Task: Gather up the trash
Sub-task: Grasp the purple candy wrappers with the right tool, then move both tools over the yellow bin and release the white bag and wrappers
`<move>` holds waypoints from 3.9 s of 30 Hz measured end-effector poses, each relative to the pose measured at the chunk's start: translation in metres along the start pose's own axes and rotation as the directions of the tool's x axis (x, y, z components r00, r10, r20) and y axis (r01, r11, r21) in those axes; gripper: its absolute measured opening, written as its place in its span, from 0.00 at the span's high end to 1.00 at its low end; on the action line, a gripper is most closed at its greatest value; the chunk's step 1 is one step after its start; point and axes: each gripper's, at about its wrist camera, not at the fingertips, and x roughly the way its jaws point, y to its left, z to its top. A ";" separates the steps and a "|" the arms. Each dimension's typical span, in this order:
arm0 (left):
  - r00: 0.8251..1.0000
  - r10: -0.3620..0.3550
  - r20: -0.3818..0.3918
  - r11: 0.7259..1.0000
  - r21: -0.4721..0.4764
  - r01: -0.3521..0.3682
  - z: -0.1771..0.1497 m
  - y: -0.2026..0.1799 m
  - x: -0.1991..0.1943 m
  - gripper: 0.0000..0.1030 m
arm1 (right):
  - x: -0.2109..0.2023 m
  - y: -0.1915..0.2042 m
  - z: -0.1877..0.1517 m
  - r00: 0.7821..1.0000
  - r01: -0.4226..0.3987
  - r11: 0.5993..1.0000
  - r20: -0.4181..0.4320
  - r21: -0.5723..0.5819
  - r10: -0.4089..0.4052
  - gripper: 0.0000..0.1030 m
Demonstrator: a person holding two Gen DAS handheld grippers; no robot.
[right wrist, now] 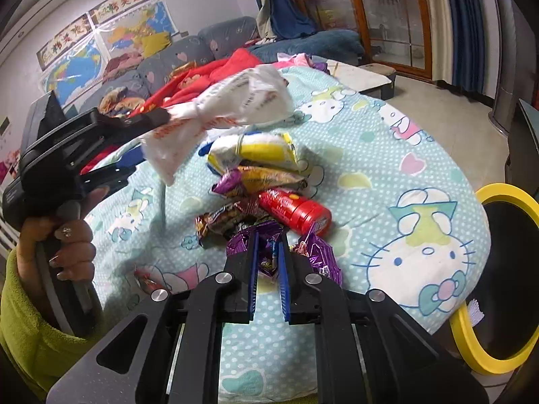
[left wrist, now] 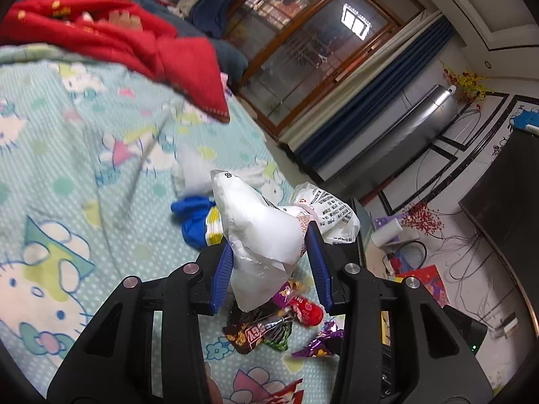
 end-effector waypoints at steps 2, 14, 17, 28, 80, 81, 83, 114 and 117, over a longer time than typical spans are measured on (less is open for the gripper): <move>1.000 0.003 0.013 1.000 0.015 -0.003 0.000 -0.005 -0.005 0.67 | -0.004 -0.001 0.003 1.000 0.000 1.000 0.015 0.005 0.000 0.89; 1.000 0.010 0.030 0.991 0.133 -0.014 -0.009 -0.040 -0.009 0.67 | -0.036 -0.025 0.021 0.990 0.052 0.996 0.127 0.071 -0.061 0.90; 1.000 0.006 0.024 0.988 0.156 -0.010 -0.013 -0.048 -0.008 0.67 | -0.043 -0.032 0.024 0.985 0.067 0.993 0.150 0.092 -0.080 0.90; 1.000 -0.021 -0.004 0.972 0.235 0.021 -0.030 -0.075 -0.003 0.67 | -0.074 -0.071 0.032 0.958 0.128 0.970 0.226 0.208 -0.175 0.90; 0.948 -0.022 -0.318 0.785 0.582 0.214 -0.154 -0.199 0.097 0.67 | -0.131 -0.231 -0.013 0.885 0.233 0.778 0.204 0.584 -0.418 0.89; 0.946 -0.019 -0.323 0.780 0.587 0.217 -0.157 -0.201 0.099 0.67 | -0.130 -0.233 -0.014 0.887 0.233 0.776 0.200 0.586 -0.417 0.89; 0.942 -0.009 -0.336 0.768 0.601 0.222 -0.162 -0.204 0.106 0.67 | -0.128 -0.238 -0.016 0.890 0.234 0.772 0.190 0.591 -0.415 0.89; 0.912 0.069 -0.404 0.756 0.617 0.216 -0.190 -0.217 0.168 0.46 | -0.102 -0.284 -0.049 0.915 0.245 0.708 0.083 0.663 -0.394 0.70; 0.917 0.049 -0.397 0.775 0.594 0.215 -0.184 -0.215 0.164 0.33 | -0.102 -0.284 -0.050 0.914 0.250 0.705 0.079 0.664 -0.399 0.66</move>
